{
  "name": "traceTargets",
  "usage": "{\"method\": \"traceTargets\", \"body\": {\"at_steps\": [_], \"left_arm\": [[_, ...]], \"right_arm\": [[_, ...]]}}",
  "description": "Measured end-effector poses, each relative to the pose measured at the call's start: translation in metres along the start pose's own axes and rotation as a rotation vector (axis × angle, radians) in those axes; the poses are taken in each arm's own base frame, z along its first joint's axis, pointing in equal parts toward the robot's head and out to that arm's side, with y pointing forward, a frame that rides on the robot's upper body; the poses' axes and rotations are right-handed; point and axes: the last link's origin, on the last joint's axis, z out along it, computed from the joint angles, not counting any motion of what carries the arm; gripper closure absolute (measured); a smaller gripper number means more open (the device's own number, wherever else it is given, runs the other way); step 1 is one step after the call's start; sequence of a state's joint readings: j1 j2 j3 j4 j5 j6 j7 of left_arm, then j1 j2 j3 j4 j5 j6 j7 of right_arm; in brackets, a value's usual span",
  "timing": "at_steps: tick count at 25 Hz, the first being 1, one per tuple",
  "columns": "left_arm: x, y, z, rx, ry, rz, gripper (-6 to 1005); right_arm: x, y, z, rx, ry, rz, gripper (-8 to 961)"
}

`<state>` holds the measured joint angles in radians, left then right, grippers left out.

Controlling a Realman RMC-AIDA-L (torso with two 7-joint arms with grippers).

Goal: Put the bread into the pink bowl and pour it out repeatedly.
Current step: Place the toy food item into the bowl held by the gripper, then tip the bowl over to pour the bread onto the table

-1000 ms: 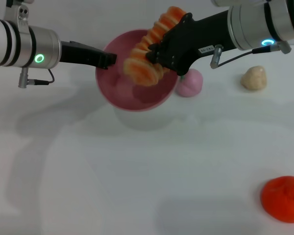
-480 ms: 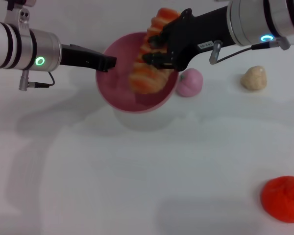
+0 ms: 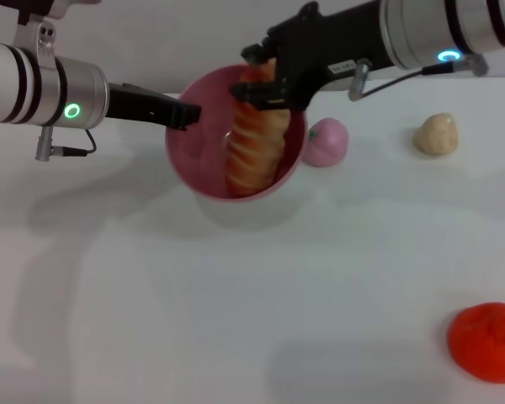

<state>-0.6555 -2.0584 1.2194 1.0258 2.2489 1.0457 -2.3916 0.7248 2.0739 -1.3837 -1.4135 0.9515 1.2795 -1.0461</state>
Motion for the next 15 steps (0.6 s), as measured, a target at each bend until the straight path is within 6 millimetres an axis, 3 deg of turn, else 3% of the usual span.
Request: {"method": "traceTargets", "body": {"at_steps": [5, 10, 15], "left_arm": [[0.001, 0.001, 0.002, -0.004, -0.004, 0.002, 962], [0.000, 0.001, 0.003, -0.003, -0.007, 0.000, 962], [-0.001, 0.003, 0.005, -0.003, -0.011, 0.011, 962]], "right_arm": [[-0.011, -0.002, -0.003, 0.037, -0.053, -0.033, 510], [-0.020, -0.011, -0.021, 0.172, -0.171, -0.059, 510], [-0.006, -0.025, -0.042, 0.345, -0.331, -0.017, 510]]}}
